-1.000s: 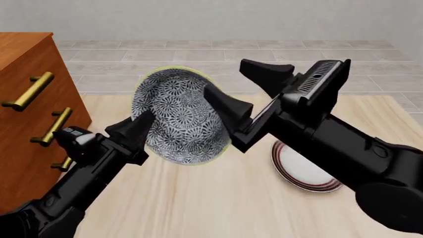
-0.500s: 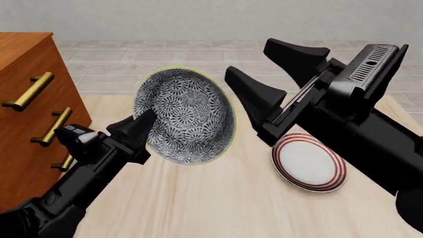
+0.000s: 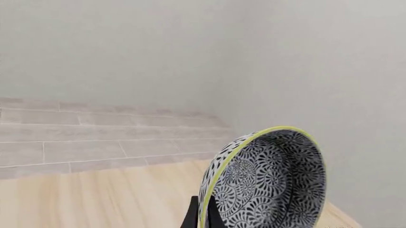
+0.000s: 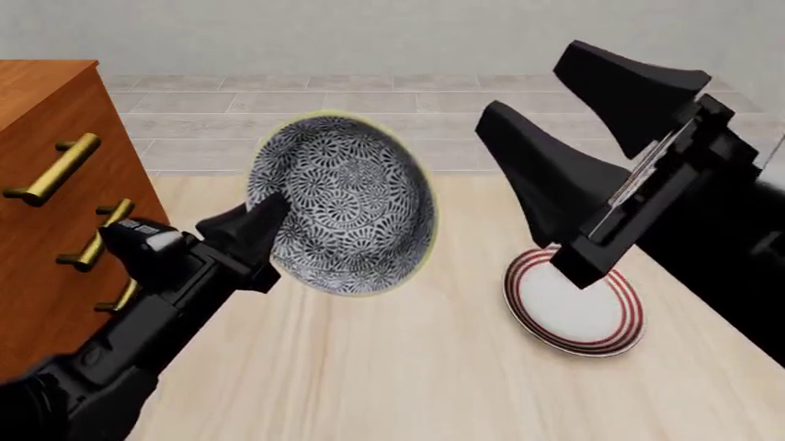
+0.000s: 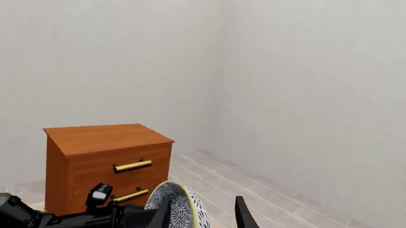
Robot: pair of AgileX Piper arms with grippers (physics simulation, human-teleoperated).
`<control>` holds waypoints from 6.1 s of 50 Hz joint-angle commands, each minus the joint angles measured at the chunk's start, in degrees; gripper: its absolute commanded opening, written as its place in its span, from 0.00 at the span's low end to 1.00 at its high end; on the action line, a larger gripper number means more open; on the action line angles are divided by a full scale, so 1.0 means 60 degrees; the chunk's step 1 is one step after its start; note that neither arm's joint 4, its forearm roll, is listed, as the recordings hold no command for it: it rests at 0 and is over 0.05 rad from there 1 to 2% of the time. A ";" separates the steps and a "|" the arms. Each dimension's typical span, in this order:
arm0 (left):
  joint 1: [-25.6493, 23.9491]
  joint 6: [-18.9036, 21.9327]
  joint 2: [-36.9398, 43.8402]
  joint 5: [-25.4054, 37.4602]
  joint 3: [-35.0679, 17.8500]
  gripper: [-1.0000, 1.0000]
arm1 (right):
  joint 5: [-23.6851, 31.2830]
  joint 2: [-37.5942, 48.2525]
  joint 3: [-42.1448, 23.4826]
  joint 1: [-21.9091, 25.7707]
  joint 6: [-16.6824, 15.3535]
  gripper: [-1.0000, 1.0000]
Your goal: Put the bowl on top of the cabinet.
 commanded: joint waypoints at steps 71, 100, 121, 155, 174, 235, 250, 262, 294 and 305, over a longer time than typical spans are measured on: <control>0.2128 0.1032 -0.0156 0.7391 -0.4329 0.00 | -0.2758 -0.1791 0.2229 -0.1273 0.2221 1.00; 0.3487 0.0699 -0.0223 0.9228 -0.5269 0.00 | -0.2374 -0.2051 0.2058 -0.1385 0.2472 1.00; 0.3151 -0.0385 -0.0061 1.0136 -0.5983 0.00 | -0.2279 -0.2213 0.2006 -0.1307 0.2398 1.00; 0.4549 -0.0181 0.0160 1.1991 -0.7034 0.00 | -0.2003 -0.2528 0.1950 -0.1260 0.2441 1.00; 0.4766 -0.0138 0.0465 1.2631 -0.7447 0.00 | -0.2151 -0.2410 0.1928 -0.0936 0.2276 1.00; 0.7697 0.0346 -0.1127 1.3948 -0.7694 0.00 | -0.1424 -0.2854 0.2116 0.1289 0.0055 1.00; 0.8003 0.0347 -0.1306 1.4070 -0.7796 0.00 | -0.1233 -0.3057 0.2140 0.1323 -0.0058 1.00; 0.8147 0.0250 -0.1290 1.4050 -0.7873 0.00 | -0.1533 -0.2753 0.2161 0.1355 -0.0098 1.00; 0.9154 0.0015 -0.1197 1.3998 -0.8045 0.00 | -0.1389 -0.2856 0.2205 0.1425 -0.0145 1.00; 0.9300 -0.0085 -0.1179 1.3977 -0.8053 0.00 | -0.1417 -0.2805 0.2229 0.1450 -0.0139 1.00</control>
